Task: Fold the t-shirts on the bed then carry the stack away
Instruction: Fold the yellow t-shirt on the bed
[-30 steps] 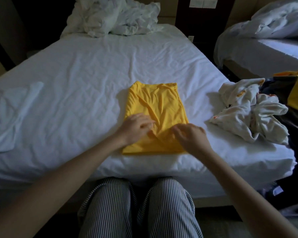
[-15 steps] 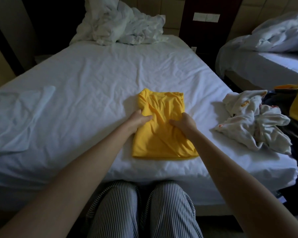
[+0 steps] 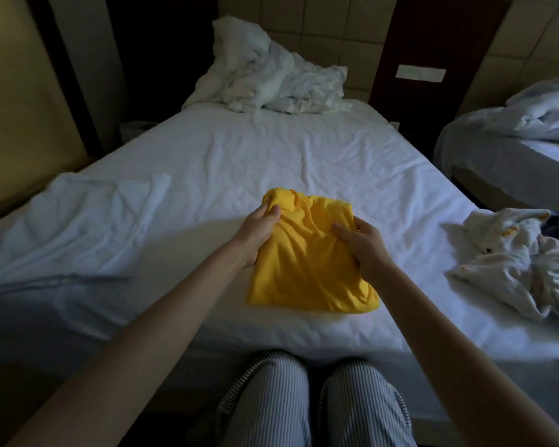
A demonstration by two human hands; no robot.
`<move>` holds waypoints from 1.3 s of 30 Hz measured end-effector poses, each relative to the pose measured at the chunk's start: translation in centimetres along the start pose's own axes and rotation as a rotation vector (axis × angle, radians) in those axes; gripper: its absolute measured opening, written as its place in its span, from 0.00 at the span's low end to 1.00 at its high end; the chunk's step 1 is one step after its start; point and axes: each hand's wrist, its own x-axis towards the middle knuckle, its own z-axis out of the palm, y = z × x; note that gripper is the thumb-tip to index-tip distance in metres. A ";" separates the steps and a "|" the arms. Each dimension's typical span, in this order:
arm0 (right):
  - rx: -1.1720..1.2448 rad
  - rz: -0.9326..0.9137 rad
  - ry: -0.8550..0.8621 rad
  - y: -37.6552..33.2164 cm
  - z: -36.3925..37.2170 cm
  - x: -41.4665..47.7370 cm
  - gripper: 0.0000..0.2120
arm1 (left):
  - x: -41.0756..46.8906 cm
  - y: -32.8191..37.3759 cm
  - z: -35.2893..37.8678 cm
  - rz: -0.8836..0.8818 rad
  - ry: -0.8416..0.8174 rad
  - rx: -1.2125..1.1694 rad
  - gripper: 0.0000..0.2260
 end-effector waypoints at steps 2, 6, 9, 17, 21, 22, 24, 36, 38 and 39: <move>0.028 0.007 -0.054 -0.5 2.9 0.1 0.24 | -0.6 1.0 -2.7 -0.008 -0.015 -0.079 0.22; 0.129 0.100 -0.245 -1.6 8.8 0.3 0.24 | -1.8 2.5 -7.8 -0.073 -0.055 -0.116 0.26; 0.186 0.147 -0.364 -2.4 13.2 0.3 0.24 | -2.3 3.1 -11.7 -0.089 -0.036 -0.086 0.26; 0.268 0.005 -0.580 -6.9 26.0 3.3 0.27 | -1.1 10.5 -23.7 0.062 0.207 0.015 0.25; 0.076 0.115 -0.740 -4.9 30.5 3.2 0.30 | -0.2 9.8 -32.1 0.010 0.355 0.201 0.26; -0.014 0.180 -0.762 -3.5 30.7 2.6 0.30 | -0.4 8.4 -34.2 -0.077 0.362 0.241 0.28; -0.164 0.214 -0.756 -0.3 30.8 1.5 0.33 | -1.7 5.1 -37.0 -0.329 0.393 0.325 0.34; -0.351 -0.169 -0.543 1.3 32.3 -2.8 0.25 | -4.1 0.2 -38.9 -0.040 0.615 0.651 0.22; -0.430 -0.217 -0.589 1.8 32.6 -4.0 0.24 | -4.4 0.5 -39.7 -0.021 0.630 0.695 0.21; -0.508 -0.232 -0.630 2.4 32.8 -4.7 0.24 | -4.6 0.1 -39.7 -0.053 0.580 0.789 0.21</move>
